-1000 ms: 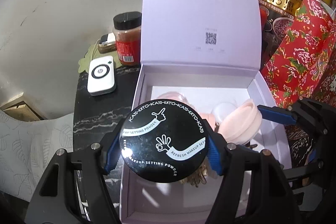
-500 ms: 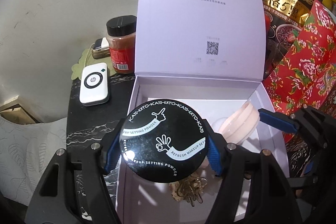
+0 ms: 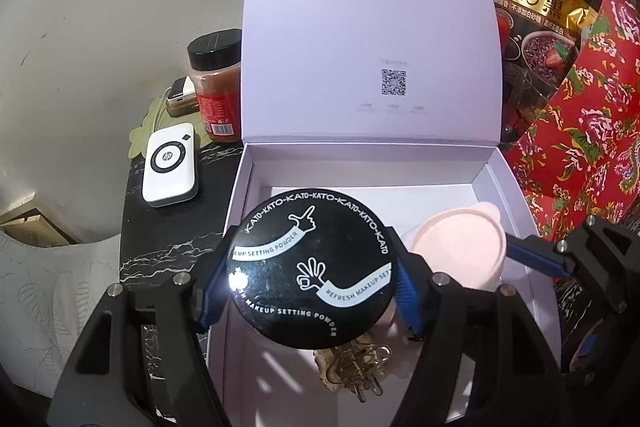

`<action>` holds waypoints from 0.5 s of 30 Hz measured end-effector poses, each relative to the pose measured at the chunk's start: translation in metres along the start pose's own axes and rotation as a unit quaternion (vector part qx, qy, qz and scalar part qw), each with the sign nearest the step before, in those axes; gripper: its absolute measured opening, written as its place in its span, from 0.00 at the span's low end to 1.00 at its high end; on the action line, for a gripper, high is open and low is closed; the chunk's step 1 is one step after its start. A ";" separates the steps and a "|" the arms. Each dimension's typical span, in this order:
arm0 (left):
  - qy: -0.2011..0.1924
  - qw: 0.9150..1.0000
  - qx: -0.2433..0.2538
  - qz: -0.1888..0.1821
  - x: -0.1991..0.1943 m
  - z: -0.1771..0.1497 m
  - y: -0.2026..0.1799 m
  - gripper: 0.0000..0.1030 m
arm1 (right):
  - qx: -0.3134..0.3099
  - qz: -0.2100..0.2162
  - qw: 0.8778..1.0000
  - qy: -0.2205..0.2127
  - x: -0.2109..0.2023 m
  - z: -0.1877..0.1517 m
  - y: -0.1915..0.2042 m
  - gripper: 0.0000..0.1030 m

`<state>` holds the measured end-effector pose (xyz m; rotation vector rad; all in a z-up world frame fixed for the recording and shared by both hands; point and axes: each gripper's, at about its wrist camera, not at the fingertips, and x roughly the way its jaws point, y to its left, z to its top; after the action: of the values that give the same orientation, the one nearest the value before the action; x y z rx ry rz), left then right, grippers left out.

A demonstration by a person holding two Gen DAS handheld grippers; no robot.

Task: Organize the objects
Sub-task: 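Lower both items into the box and open both grippers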

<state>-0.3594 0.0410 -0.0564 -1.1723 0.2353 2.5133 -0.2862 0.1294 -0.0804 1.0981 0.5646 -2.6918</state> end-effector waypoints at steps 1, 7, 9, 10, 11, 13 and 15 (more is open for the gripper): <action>-0.001 1.000 0.002 0.002 0.000 0.000 -0.001 0.65 | -0.001 0.000 1.000 0.003 0.001 -0.001 0.001 0.46; -0.002 1.000 0.001 0.001 -0.001 0.001 -0.002 0.65 | 0.012 0.016 1.000 0.008 0.004 -0.002 -0.007 0.46; -0.002 1.000 0.002 0.001 -0.001 0.000 -0.003 0.65 | 0.012 0.016 1.000 0.009 0.004 -0.002 -0.008 0.46; -0.002 1.000 0.003 0.002 -0.001 0.000 -0.003 0.65 | 0.012 0.016 1.000 0.009 0.004 -0.002 -0.009 0.46; -0.002 1.000 0.005 0.003 -0.001 0.000 -0.004 0.65 | 0.013 0.017 1.000 0.010 0.003 -0.003 -0.011 0.46; -0.001 1.000 0.008 0.005 0.000 0.000 -0.005 0.65 | 0.013 0.019 1.000 0.011 0.002 -0.003 -0.013 0.46; 0.002 1.000 0.010 0.007 -0.001 0.000 -0.006 0.65 | 0.016 0.020 1.000 0.012 -0.001 -0.005 -0.010 0.46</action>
<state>-0.3563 0.0464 -0.0556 -1.1723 0.2696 2.5149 -0.2854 0.1408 -0.0795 1.1387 0.5002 -2.6645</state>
